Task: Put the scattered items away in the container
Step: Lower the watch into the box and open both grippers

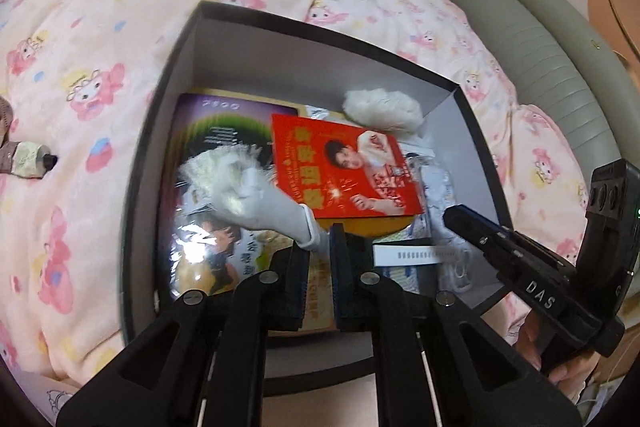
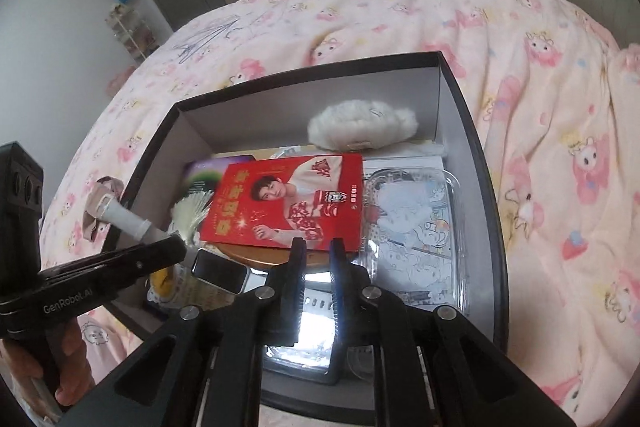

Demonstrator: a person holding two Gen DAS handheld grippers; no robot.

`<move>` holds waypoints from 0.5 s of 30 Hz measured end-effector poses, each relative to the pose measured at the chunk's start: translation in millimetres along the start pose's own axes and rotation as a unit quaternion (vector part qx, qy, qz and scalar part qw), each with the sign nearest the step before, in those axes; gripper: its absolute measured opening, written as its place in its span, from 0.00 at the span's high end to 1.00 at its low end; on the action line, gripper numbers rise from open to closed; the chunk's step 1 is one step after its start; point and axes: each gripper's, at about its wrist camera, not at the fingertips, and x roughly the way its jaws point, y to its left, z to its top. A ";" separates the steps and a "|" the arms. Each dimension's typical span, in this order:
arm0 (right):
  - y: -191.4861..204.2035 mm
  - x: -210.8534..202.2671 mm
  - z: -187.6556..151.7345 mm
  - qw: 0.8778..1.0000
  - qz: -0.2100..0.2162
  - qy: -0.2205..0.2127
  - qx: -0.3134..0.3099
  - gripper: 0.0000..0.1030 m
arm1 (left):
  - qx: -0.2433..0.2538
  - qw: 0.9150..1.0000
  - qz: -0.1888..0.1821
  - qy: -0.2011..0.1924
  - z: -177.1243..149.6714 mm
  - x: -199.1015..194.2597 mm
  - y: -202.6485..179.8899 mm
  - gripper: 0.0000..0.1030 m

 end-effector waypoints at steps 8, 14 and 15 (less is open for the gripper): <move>12.2 2.9 -12.8 0.999 -0.012 0.008 -0.028 0.90 | 0.000 0.999 0.034 -0.028 4.1 -34.1 1.9 0.66; 12.4 18.1 -17.9 0.999 -0.032 0.035 -0.027 0.90 | 0.024 0.998 0.043 -0.034 15.6 -25.3 -10.9 0.67; 12.4 19.5 -17.6 0.998 -0.032 0.036 -0.028 0.90 | 0.027 0.998 0.047 -0.023 18.2 -14.9 -12.6 0.67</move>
